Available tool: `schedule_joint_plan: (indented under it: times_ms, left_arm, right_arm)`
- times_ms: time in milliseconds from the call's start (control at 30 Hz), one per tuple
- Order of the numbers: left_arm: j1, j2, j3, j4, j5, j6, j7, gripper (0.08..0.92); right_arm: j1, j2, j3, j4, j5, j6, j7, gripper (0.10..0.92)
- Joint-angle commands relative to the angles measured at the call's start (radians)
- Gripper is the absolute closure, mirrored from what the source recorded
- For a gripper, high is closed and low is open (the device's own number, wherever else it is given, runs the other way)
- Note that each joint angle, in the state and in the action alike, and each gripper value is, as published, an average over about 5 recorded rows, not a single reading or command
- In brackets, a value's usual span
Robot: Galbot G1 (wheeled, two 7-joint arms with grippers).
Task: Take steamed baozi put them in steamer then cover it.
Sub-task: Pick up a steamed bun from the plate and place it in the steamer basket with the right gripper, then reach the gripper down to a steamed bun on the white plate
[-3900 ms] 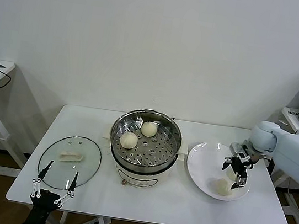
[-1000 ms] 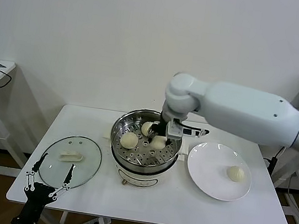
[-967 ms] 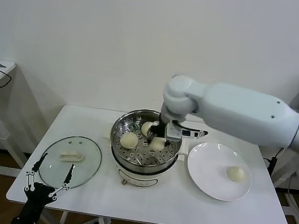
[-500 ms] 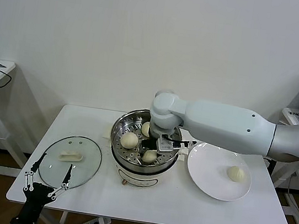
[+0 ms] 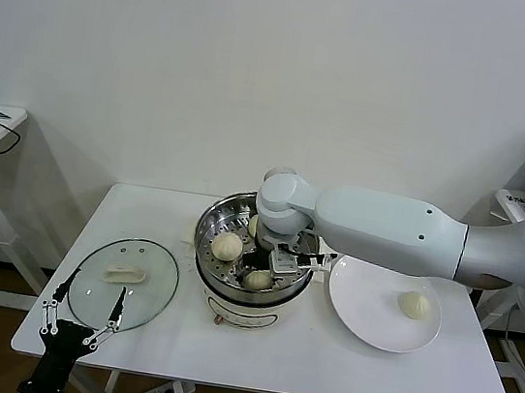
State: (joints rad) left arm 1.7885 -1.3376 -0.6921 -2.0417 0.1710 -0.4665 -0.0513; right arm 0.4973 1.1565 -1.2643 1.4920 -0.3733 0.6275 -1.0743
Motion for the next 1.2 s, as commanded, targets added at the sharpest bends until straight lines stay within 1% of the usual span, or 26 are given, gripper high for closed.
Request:
schedule_joint_plan:
  times_ms: [33, 133, 300, 333, 400, 500, 700, 967, 1200]
  left_arm:
    - [-0.003, 0.000, 0.001, 0.005, 0.001, 0.000, 0.001, 0.177]
    - [-0.006, 0.001, 0.003, 0.009, 0.002, 0.001, 0.001, 0.177]
    - [-0.008, 0.000, 0.011, 0.002, 0.004, 0.006, 0.001, 0.177]
    - [-0.008, 0.000, 0.012, 0.000, 0.004, 0.006, 0.001, 0.177]
    - [-0.008, 0.000, 0.013, 0.001, 0.006, 0.006, 0.001, 0.177]
    - [-0.005, 0.002, 0.015, 0.005, 0.008, 0.006, 0.003, 0.177]
    - [-0.001, 0.004, 0.016, 0.007, 0.010, 0.007, 0.005, 0.177]
    - [0.007, 0.008, 0.011, 0.006, 0.010, 0.008, 0.004, 0.177]
    - [0.015, 0.009, 0.015, 0.008, 0.015, 0.008, 0.006, 0.177]
  right_arm:
    - [0.036, -0.106, 0.099, 0.030, 0.076, -0.065, -0.064, 0.209]
    - [0.060, -0.180, 0.143, -0.008, 0.212, -0.162, -0.099, 0.203]
    - [0.090, -0.312, 0.151, -0.180, 0.541, -0.475, -0.133, 0.203]
    - [0.089, -0.334, 0.150, -0.220, 0.584, -0.524, -0.140, 0.203]
    - [0.077, -0.373, 0.150, -0.307, 0.625, -0.594, -0.157, 0.203]
    - [0.043, -0.415, 0.150, -0.431, 0.644, -0.635, -0.174, 0.203]
    - [-0.068, -0.476, 0.143, -0.569, 0.620, -0.634, -0.169, 0.203]
    - [-0.226, -0.505, 0.191, -0.638, 0.522, -0.605, -0.133, 0.203]
    - [-0.330, -0.482, 0.243, -0.666, 0.478, -0.597, -0.087, 0.203]
